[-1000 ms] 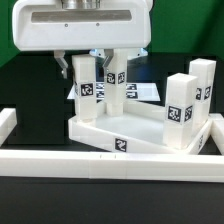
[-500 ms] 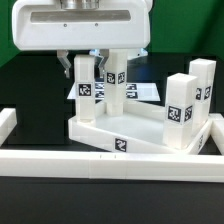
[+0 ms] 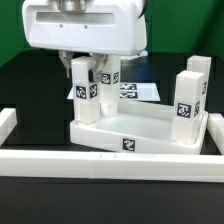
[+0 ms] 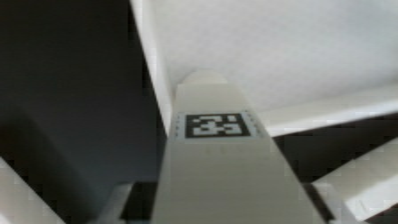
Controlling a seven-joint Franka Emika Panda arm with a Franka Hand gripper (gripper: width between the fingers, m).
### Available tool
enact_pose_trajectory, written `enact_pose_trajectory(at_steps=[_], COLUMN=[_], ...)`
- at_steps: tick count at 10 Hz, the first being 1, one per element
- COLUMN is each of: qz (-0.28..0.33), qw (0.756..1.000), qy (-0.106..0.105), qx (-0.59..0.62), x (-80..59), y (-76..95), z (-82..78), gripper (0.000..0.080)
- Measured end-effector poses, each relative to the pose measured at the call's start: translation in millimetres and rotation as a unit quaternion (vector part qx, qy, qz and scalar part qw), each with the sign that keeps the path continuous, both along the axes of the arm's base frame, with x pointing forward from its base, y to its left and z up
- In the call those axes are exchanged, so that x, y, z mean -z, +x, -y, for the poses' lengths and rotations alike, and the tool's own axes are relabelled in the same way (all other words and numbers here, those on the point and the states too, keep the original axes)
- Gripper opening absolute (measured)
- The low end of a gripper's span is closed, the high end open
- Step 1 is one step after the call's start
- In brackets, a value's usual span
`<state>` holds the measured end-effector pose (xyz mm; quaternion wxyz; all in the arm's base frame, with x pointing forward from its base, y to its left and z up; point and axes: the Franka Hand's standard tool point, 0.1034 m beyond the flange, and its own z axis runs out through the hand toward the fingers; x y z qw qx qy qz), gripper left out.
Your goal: Assemble desk
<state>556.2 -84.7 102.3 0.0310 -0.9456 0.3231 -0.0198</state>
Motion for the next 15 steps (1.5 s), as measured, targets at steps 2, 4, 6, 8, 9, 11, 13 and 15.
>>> enact_pose_trajectory(at_steps=[2, 4, 6, 8, 9, 11, 13, 15], qz=[-0.003, -0.005, -0.008, -0.01, -0.009, -0.007, 0.0, 0.002], qw=[0.997, 0.988, 0.973, 0.967, 0.973, 0.983, 1.0, 0.997], qy=[0.005, 0.013, 0.018, 0.019, 0.017, 0.014, 0.002, -0.005], qx=[0.082, 0.154, 0.231, 0.253, 0.23, 0.182, 0.023, -0.082], x=[0.3, 0.4, 0.5, 1.0, 1.2, 0.0, -1.0, 0.7], y=[2.4, 4.9, 5.3, 5.1, 4.8, 5.3, 5.4, 5.4], z=[0.1, -1.3, -3.3, -3.9, -4.0, -7.9, -12.4, -14.5], gripper=[0.0289, 0.0289, 0.0289, 0.0298, 0.0468, 0.0607, 0.0647, 0.0648])
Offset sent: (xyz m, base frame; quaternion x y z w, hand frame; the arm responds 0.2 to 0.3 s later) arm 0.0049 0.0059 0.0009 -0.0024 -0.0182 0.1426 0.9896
